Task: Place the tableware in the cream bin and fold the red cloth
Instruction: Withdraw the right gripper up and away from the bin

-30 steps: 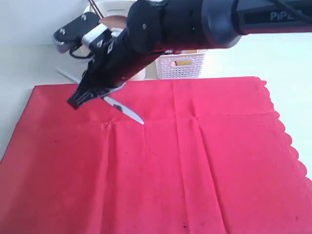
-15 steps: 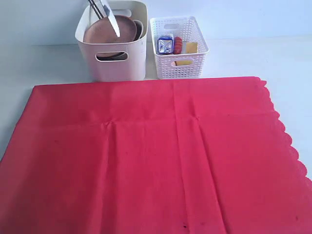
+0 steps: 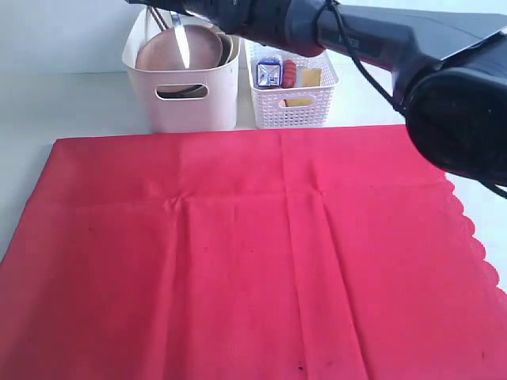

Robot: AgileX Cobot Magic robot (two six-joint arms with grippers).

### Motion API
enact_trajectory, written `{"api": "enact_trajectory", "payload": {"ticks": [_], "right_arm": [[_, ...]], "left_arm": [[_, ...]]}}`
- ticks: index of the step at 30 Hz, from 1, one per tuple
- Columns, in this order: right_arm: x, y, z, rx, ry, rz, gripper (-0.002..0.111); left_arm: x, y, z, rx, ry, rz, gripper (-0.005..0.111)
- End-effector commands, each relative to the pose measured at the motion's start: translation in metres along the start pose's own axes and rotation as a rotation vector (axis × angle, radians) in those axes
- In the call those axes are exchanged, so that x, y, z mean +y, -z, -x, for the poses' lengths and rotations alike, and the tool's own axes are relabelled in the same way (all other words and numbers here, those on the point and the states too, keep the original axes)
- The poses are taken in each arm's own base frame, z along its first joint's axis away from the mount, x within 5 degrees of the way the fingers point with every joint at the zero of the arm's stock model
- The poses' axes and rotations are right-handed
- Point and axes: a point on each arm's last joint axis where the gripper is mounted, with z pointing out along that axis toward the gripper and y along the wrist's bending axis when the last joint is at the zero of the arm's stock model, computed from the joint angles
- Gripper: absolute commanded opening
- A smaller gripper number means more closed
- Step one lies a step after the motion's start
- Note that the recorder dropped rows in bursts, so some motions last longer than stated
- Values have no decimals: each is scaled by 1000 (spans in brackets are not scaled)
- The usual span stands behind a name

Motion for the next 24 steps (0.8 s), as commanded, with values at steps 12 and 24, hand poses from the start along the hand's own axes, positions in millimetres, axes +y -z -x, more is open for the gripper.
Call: {"api": "enact_trajectory", "payload": {"ticks": [12, 24], "right_arm": [[-12, -6, -6, -8, -24, -25, 50], [-3, 28, 37, 228, -19, 103, 49]], "left_arm": [[0, 0, 1, -8, -8, 2, 0], [0, 0, 1, -8, -8, 2, 0]]}}
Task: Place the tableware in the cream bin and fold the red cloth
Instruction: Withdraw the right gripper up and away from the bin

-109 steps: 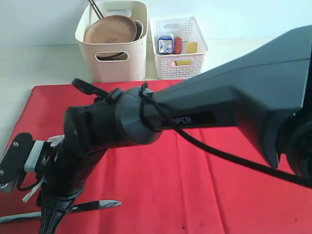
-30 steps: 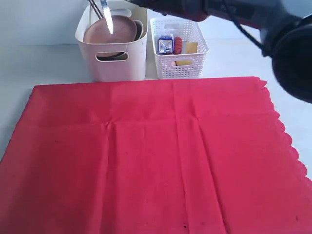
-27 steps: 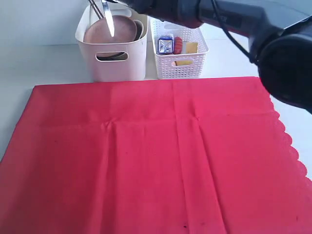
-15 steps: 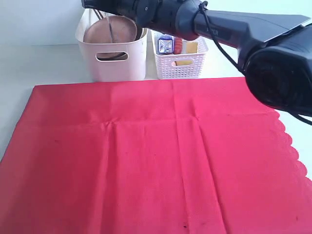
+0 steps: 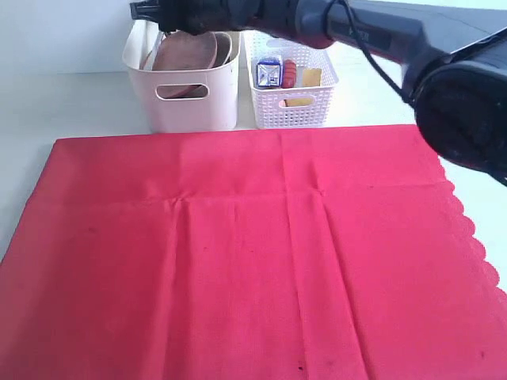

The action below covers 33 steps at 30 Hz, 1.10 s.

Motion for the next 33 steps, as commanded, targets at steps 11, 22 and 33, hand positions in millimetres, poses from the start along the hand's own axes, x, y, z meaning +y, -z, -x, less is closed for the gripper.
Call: {"api": "enact_trajectory", "payload": {"ticks": [11, 22, 33], "right_arm": [[25, 125, 92, 255, 124, -25, 3], [31, 191, 104, 383, 162, -77, 0], [19, 265, 68, 340, 189, -218, 0]], "left_arm": [[0, 0, 1, -8, 1, 2, 0], [0, 0, 1, -8, 1, 2, 0], [0, 0, 1, -8, 1, 2, 0]]}}
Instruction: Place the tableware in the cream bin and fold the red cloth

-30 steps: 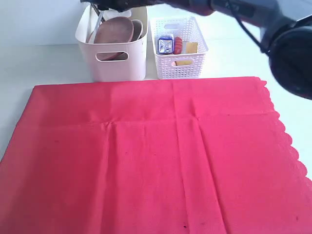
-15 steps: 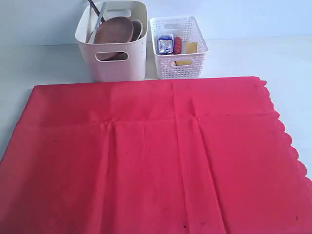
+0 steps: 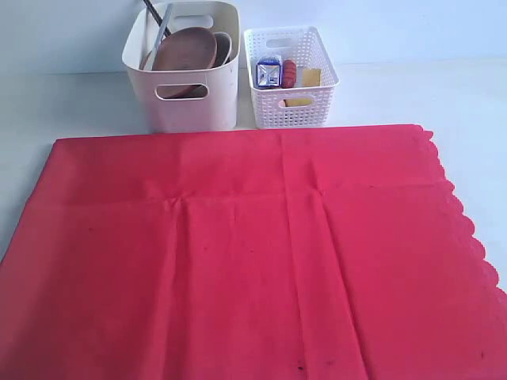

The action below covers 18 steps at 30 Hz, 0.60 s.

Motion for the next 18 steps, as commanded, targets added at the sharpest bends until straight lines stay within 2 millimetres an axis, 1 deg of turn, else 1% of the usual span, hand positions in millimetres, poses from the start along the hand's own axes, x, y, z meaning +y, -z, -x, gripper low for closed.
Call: {"api": "enact_trajectory", "payload": {"ticks": [1, 4, 7, 8, 12, 15, 18], "right_arm": [[-9, 22, -31, -41, -18, -90, 0], [-12, 35, -58, -65, -27, -131, 0], [-12, 35, -90, -65, -40, -138, 0], [-12, 33, -101, -65, -51, -137, 0], [-8, 14, -148, -45, -65, -104, 0], [-5, -1, -178, -27, -111, -77, 0], [-3, -10, -203, -4, -156, -60, 0]], "left_arm": [[0, 0, 1, -8, 1, 2, 0], [0, 0, 1, -8, 1, 2, 0], [0, 0, 1, -8, 1, 2, 0], [0, 0, 1, -8, 1, 2, 0], [0, 0, 1, -8, 1, 2, 0], [0, 0, 1, -8, 1, 2, 0], [0, 0, 1, -8, 1, 2, 0]]}}
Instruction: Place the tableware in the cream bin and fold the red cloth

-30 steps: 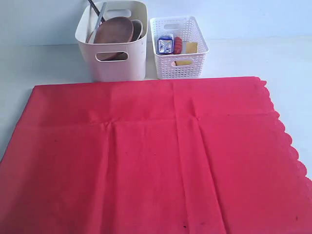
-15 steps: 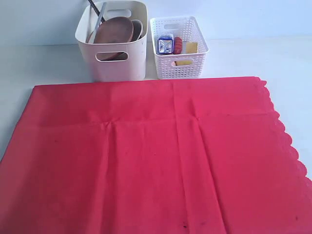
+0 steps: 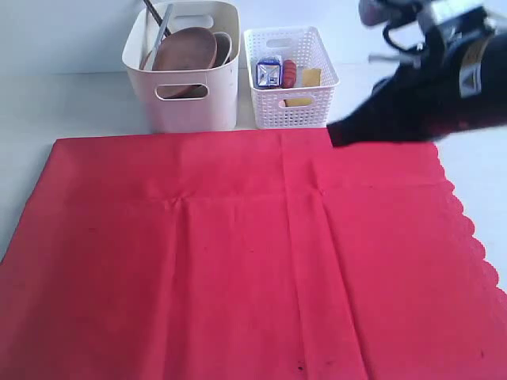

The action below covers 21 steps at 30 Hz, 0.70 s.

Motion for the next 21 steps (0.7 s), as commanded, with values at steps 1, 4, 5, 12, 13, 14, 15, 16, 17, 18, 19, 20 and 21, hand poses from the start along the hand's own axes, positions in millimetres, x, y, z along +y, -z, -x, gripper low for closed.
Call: {"api": "enact_trajectory", "payload": {"ticks": [1, 4, 5, 12, 13, 14, 15, 16, 17, 18, 19, 20, 21], "right_arm": [[0, -12, -32, -4, -56, 28, 0], [0, -15, -44, 2, -54, 39, 0], [0, -16, -47, 3, -59, 40, 0], [0, -16, -51, 23, -72, 37, 0], [0, -16, -51, 23, -72, 37, 0], [0, -16, -51, 23, -72, 37, 0], [0, -16, -51, 23, -72, 37, 0], [0, -16, -51, 23, -77, 36, 0], [0, -16, -51, 23, -77, 36, 0], [0, -16, -51, 21, -77, 37, 0], [0, -16, -51, 21, -77, 37, 0], [0, -16, -51, 21, -77, 37, 0], [0, -16, -51, 21, -77, 37, 0]], "left_arm": [[0, 0, 1, -8, 1, 2, 0], [0, 0, 1, -8, 1, 2, 0], [0, 0, 1, -8, 1, 2, 0], [0, 0, 1, -8, 1, 2, 0], [0, 0, 1, -8, 1, 2, 0], [0, 0, 1, -8, 1, 2, 0], [0, 0, 1, -8, 1, 2, 0], [0, 0, 1, -11, 1, 2, 0], [0, 0, 2, -28, -8, 4, 0], [0, 1, 4, -44, -13, 5, 0], [0, 1, 5, -58, -21, 6, 0], [0, 1, 7, -74, -26, 7, 0], [0, 1, 10, -111, -26, 6, 0]]}}
